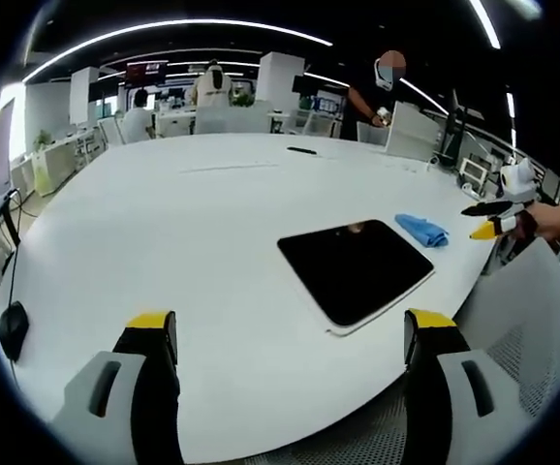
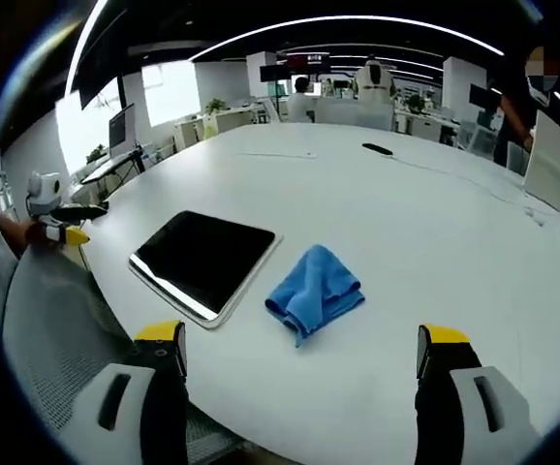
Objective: Wipe the mirror surface with the cleaning cloth until all visible marks leave the cleaned area.
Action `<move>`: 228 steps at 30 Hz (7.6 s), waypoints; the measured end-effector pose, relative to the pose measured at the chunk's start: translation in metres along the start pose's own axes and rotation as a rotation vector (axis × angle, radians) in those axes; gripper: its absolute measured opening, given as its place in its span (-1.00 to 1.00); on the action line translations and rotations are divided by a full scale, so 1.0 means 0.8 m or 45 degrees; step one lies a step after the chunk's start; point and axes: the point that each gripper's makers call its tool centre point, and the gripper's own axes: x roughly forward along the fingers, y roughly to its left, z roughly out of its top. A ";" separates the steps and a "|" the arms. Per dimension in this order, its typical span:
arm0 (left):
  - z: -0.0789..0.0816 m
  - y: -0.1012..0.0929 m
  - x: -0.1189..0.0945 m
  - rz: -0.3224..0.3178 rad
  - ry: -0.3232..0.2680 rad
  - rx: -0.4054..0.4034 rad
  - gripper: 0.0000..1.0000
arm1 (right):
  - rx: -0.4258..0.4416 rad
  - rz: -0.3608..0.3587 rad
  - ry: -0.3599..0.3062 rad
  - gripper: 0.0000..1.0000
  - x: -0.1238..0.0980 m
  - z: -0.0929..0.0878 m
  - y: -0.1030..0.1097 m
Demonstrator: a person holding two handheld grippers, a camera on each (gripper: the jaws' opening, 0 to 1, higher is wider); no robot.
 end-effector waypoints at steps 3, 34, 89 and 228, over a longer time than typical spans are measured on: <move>0.001 0.002 0.000 0.009 -0.010 -0.003 0.93 | -0.010 0.005 0.006 0.97 -0.002 0.000 0.000; -0.005 -0.005 0.005 0.021 0.046 0.050 0.98 | 0.008 0.032 0.000 0.70 0.004 0.065 0.013; -0.024 0.003 0.007 0.035 0.128 0.013 0.95 | 0.013 0.030 0.569 -0.99 0.127 0.008 -0.021; -0.033 -0.002 0.013 -0.038 0.157 0.005 0.89 | 0.002 0.294 0.608 -1.00 0.273 0.130 0.270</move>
